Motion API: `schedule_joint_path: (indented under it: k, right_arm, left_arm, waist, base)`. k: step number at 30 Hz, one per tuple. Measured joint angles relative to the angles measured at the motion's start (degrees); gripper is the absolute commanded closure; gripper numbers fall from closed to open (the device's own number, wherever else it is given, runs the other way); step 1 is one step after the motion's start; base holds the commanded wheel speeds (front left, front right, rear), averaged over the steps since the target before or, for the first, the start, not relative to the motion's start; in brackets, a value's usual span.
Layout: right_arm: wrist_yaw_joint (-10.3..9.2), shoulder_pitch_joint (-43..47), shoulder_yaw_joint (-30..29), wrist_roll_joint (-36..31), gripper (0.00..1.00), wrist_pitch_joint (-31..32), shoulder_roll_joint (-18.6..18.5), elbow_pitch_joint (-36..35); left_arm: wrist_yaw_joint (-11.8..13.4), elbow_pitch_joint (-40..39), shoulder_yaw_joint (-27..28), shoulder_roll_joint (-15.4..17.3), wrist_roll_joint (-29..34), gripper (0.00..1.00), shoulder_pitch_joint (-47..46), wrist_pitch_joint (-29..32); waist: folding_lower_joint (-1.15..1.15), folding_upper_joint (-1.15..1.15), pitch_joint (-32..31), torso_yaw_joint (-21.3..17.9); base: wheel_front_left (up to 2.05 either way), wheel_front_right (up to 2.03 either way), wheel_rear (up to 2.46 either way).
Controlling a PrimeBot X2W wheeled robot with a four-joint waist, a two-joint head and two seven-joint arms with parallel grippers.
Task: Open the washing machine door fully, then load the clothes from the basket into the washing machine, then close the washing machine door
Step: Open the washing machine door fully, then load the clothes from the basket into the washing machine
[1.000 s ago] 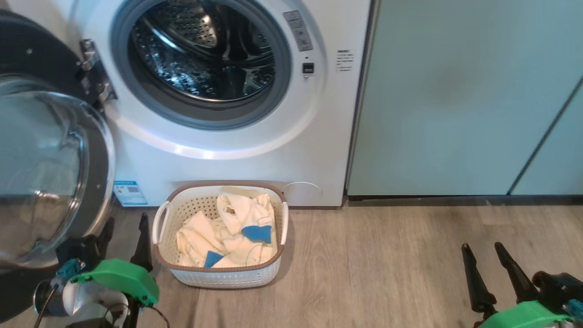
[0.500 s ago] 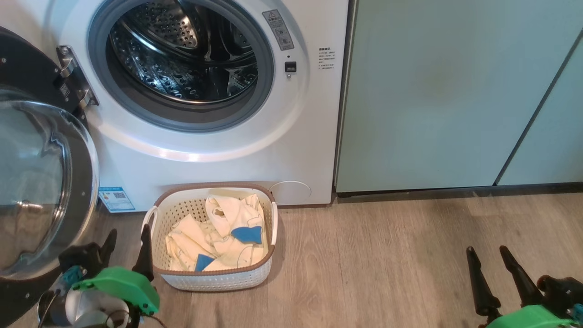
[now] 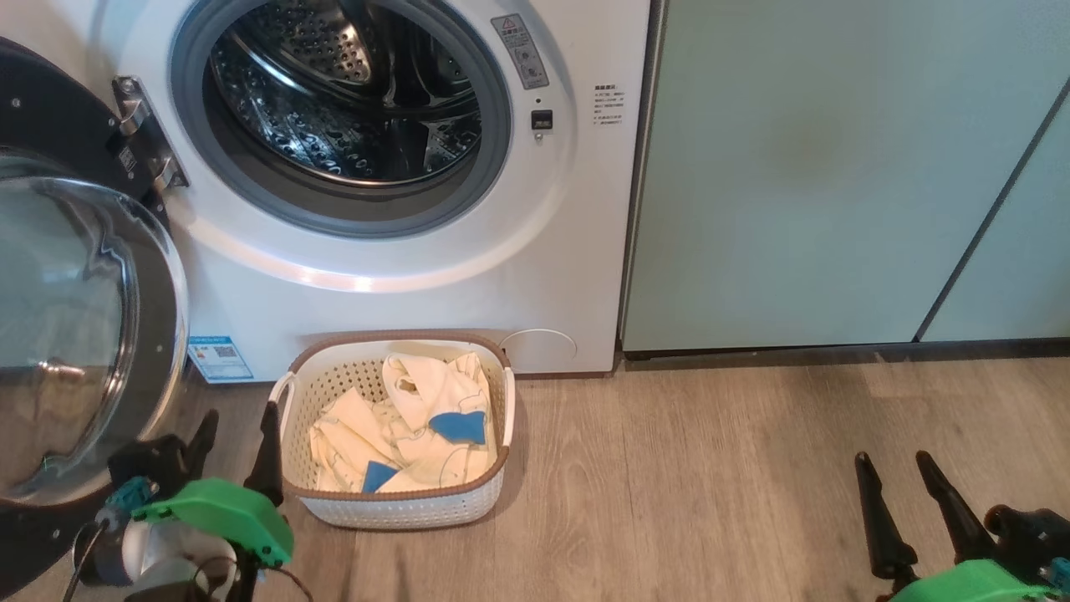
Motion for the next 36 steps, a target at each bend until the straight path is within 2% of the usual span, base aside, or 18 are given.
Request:
schedule_joint_path:
  k: [14, 29, 36]
  right_arm:
    - [0.0, 0.0, -0.1, 0.0, 0.0, 0.0, 0.1, 0.1]
    - [0.0, 0.0, -0.1, 0.0, 0.0, 0.0, 0.5, 0.1]
    - [0.0, 0.0, 0.1, 0.0, 0.0, 0.0, 0.5, 0.2]
  left_arm:
    - [-1.1, 2.8, -1.1, 0.2, -1.4, 0.0, -2.0, -0.5]
    - [-2.1, 4.4, -1.7, 0.3, -3.2, 0.0, -2.7, -0.6]
    - [-2.1, 4.3, -2.2, 0.2, -3.7, 0.0, -3.5, -1.1]
  waist:
    - [0.0, 0.0, 0.7, 0.8]
    - [0.0, 0.0, 1.3, 1.5]
    - [0.01, 0.0, 1.6, 1.5]
  base:
    - [0.49, -0.49, -0.01]
    - [1.98, -1.94, -0.04]
    - [1.29, -1.28, -0.01]
